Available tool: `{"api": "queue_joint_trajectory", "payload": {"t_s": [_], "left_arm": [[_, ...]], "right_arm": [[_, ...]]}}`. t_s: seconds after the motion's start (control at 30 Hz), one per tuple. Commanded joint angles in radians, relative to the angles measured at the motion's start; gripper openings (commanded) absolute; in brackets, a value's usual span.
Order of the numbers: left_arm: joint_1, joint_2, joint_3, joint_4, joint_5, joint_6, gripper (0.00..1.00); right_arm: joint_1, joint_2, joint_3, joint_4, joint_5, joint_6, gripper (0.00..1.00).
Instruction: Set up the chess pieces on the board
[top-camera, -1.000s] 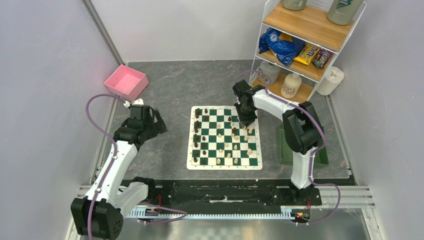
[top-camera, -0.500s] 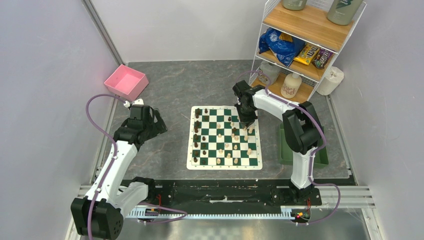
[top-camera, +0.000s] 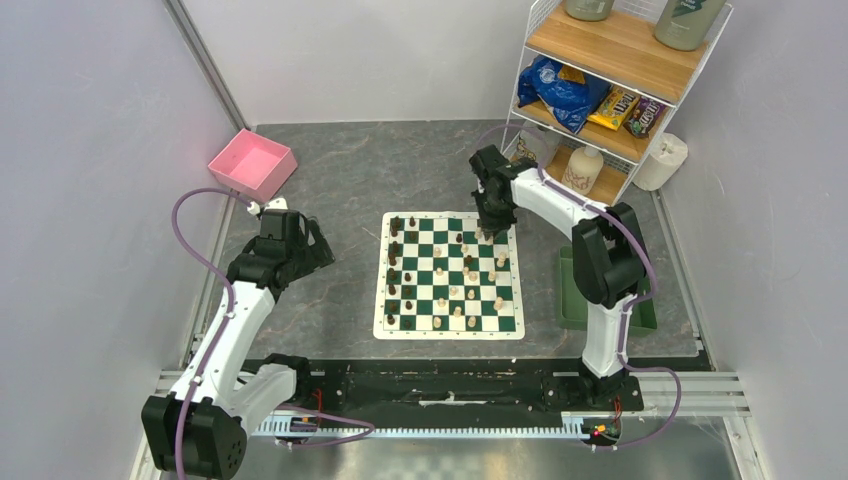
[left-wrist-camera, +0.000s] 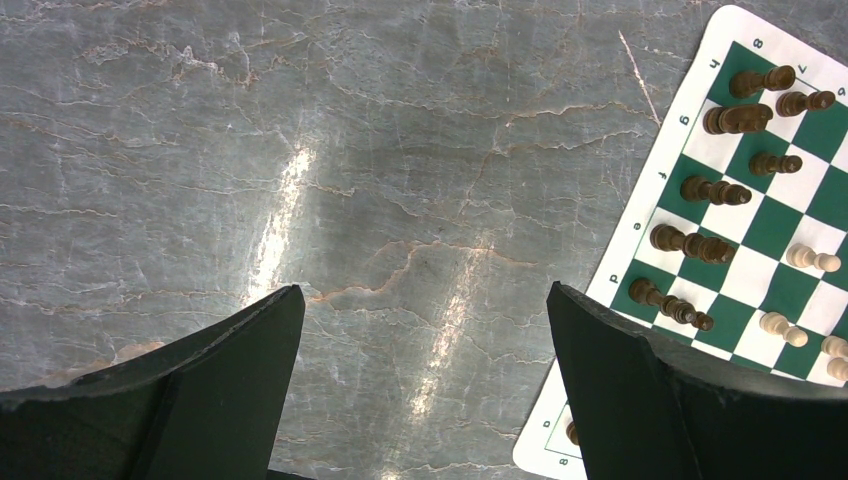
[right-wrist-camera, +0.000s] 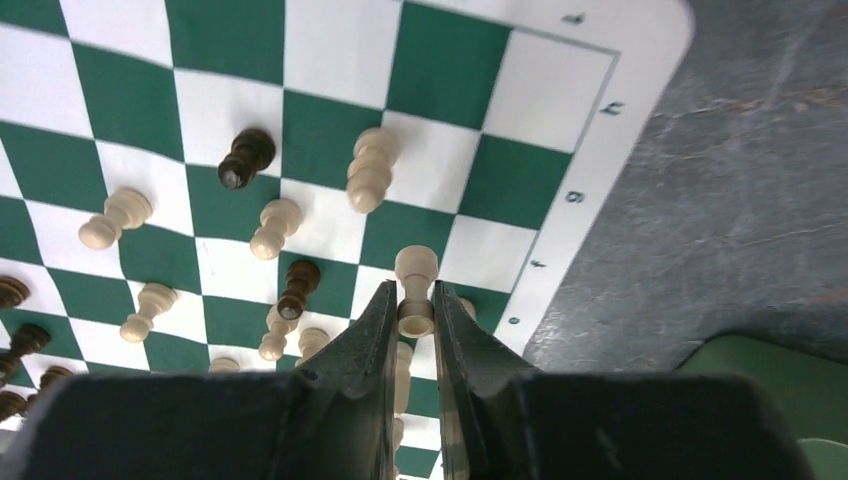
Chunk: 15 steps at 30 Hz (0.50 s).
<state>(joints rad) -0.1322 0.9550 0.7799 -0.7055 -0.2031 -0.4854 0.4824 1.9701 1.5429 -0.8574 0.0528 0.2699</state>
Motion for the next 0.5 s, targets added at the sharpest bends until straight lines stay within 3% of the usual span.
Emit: {"api": "queue_joint_trajectory", "payload": {"t_s": [0.0, 0.47], "left_arm": [[0.0, -0.009, 0.03, 0.009, 0.001, 0.024, 0.99], [0.0, -0.009, 0.03, 0.009, 0.001, 0.026, 0.98]], "right_arm": [[-0.045, -0.023, 0.079, -0.024, 0.043, 0.006, 0.21], [-0.12, 0.138, 0.229, -0.051, 0.047, -0.01, 0.21]]}}
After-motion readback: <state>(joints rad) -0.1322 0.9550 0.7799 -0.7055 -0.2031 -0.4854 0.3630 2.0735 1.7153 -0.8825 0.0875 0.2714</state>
